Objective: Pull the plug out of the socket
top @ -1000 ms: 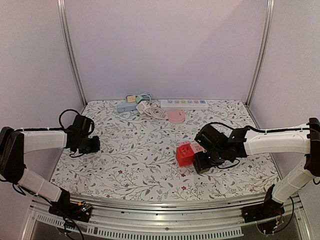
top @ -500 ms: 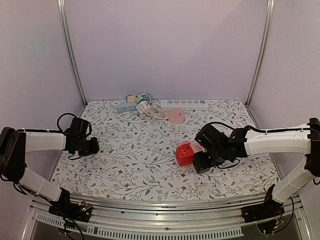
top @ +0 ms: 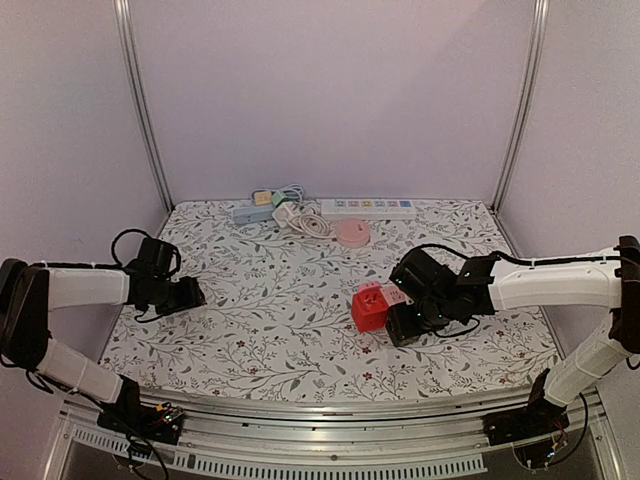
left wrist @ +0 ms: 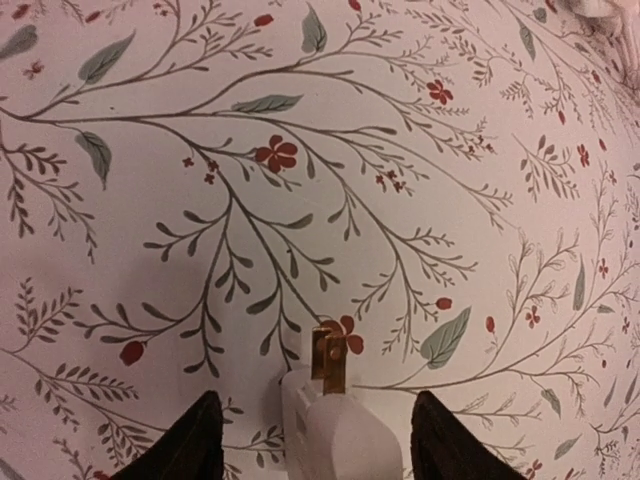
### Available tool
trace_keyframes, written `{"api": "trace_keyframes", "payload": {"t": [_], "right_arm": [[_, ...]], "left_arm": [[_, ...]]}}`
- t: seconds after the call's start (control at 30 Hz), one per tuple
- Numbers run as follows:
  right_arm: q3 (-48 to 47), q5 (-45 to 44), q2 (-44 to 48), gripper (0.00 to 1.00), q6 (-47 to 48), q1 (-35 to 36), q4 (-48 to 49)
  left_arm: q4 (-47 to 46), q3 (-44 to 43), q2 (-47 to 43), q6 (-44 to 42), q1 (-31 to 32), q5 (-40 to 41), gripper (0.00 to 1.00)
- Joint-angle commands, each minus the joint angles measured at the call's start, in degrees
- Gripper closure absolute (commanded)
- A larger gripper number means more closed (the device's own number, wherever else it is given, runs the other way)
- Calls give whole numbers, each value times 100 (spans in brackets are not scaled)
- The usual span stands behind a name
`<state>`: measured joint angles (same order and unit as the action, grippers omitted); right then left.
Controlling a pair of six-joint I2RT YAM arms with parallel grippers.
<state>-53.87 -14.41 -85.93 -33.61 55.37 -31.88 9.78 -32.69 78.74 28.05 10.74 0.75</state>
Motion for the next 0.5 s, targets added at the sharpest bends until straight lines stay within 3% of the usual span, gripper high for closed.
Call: {"api": "trace_keyframes", "payload": {"t": [0.0,0.07,0.13,0.27,0.47], "right_arm": [[-159,-142,195,58,-28,20,300],[-132,-173,251,58,-32,27,310],[-96,-171,310,58,-47,24,345],[-63,-132,373,58,-42,43,370],[-113,-196,440,58,-1,102,359]], "left_arm": [[-12,146,-410,-34,-68,48,27],[-29,163,-549,-40,-64,37,15],[-16,137,-645,-67,-64,-28,11],[115,6,-844,-199,15,-443,8],[485,-366,-1338,-195,789,-341,6]]}}
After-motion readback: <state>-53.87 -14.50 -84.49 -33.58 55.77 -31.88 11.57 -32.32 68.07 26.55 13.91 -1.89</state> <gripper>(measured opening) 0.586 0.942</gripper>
